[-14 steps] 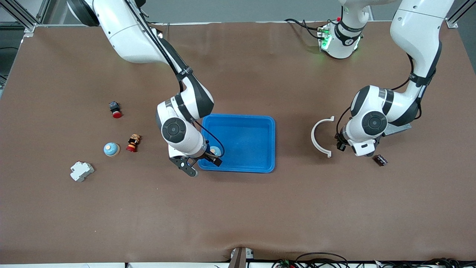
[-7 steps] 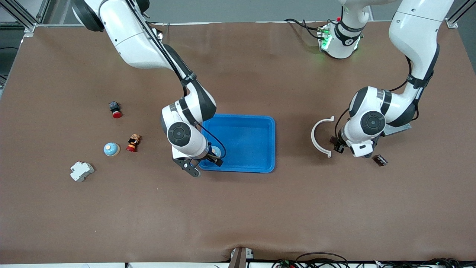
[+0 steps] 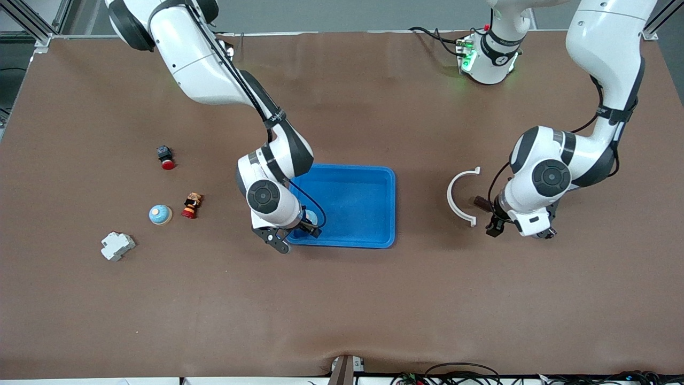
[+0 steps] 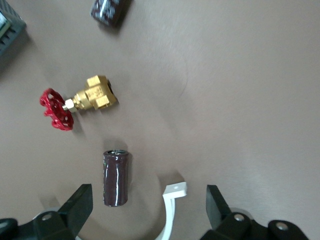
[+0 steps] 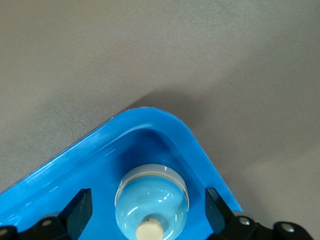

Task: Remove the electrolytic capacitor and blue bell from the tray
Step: 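Grasp the second blue bell with the right gripper while the left gripper withdraws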

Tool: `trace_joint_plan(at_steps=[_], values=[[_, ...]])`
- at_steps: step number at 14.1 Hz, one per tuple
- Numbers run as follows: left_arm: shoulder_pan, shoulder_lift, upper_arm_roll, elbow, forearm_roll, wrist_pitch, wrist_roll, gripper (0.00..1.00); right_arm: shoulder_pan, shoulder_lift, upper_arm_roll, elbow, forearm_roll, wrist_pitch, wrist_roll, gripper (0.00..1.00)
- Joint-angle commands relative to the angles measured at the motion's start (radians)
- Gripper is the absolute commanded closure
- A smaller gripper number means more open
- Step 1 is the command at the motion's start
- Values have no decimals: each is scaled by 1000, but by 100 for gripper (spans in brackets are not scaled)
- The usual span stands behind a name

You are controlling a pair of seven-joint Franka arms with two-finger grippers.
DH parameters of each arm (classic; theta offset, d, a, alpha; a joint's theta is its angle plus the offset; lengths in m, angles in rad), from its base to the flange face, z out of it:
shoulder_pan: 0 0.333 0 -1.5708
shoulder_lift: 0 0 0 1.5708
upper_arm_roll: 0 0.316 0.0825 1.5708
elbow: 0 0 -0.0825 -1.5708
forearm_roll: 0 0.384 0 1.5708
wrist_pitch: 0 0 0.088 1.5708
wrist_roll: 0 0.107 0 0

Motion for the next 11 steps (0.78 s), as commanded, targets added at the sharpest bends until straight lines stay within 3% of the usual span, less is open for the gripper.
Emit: trace_joint_plan(at_steps=[1,11], values=[[-3,-20,-6,76,-13,-109,17,0,21,30,-12,30,-4,8,6,0],[3,-37,-17,187,-23,-238,133,0,49,34,-12,34,-8,11,7,0]])
